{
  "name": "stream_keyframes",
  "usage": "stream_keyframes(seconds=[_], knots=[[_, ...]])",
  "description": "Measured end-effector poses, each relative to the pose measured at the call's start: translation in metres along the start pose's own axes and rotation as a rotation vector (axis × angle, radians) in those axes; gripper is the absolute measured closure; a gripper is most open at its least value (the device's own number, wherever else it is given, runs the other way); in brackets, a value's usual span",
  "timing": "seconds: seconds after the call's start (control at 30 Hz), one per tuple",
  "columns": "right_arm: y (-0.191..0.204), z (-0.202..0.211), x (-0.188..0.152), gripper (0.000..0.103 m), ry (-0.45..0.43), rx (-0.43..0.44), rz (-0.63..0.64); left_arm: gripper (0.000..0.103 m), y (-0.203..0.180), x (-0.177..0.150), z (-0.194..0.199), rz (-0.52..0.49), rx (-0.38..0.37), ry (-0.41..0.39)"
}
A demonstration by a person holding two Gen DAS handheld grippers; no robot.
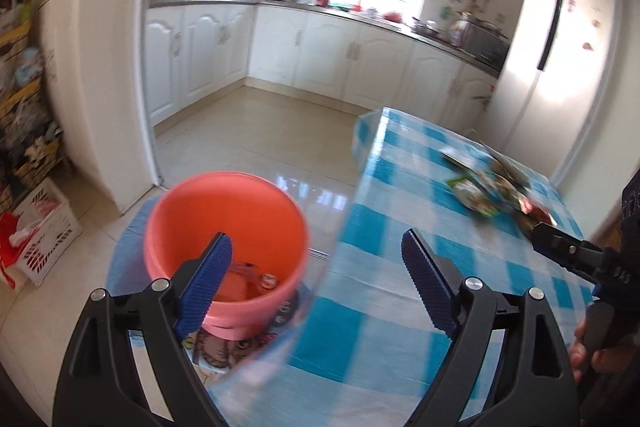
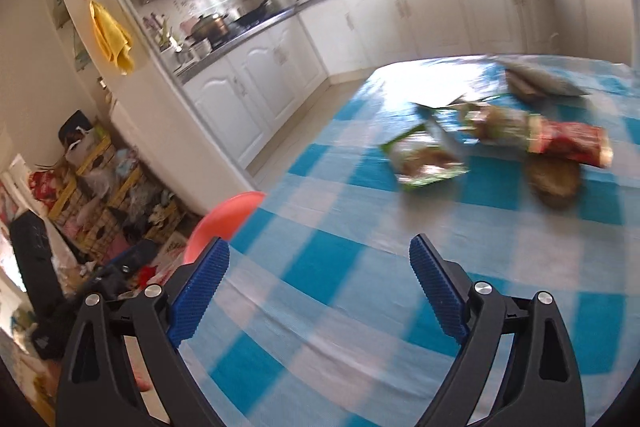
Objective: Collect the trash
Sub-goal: 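Move both open tools back over the remaining wrappers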
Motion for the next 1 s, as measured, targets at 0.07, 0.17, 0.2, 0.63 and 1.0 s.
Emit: stream_keyframes(seconds=[0.07,0.17,0.2,0.63,1.0], knots=[[-0.013,0.017,-0.009,0.01,-0.037,-0.03,0.001,0.016,-0.017,-0.006,0.002,-0.016,-0.038,0.023],[-0.028,0.036,-0.02,0.008,-0.086,-0.069,0.005,0.016,-0.037,-0.015,0.004,-0.033,-0.077,0.059],[-0.035,0.043,-0.025,0.007,-0.099,-0.083,-0.005,0.016,-0.042,-0.017,0.004,-0.035,-0.085,0.069],[-0.11,0.102,-0.041,0.004,-0.174,-0.143,-0.144,0.016,-0.109,-0.043,-0.003,-0.124,-0.114,0.176],[-0.183,0.113,-0.037,0.005,-0.158,-0.081,-0.385,0.016,-0.177,-0.017,-0.033,-0.297,-0.182,0.207]])
Point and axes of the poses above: each gripper's, at about its wrist camera, not at the fingertips, and z roughly against the way its jaws point, y to its left, x to its top, the point moved 3 cm from there along -z, roughly the way its jaws point, and after that the axes turned 5 degrees about -x, right-handed, at the moved point
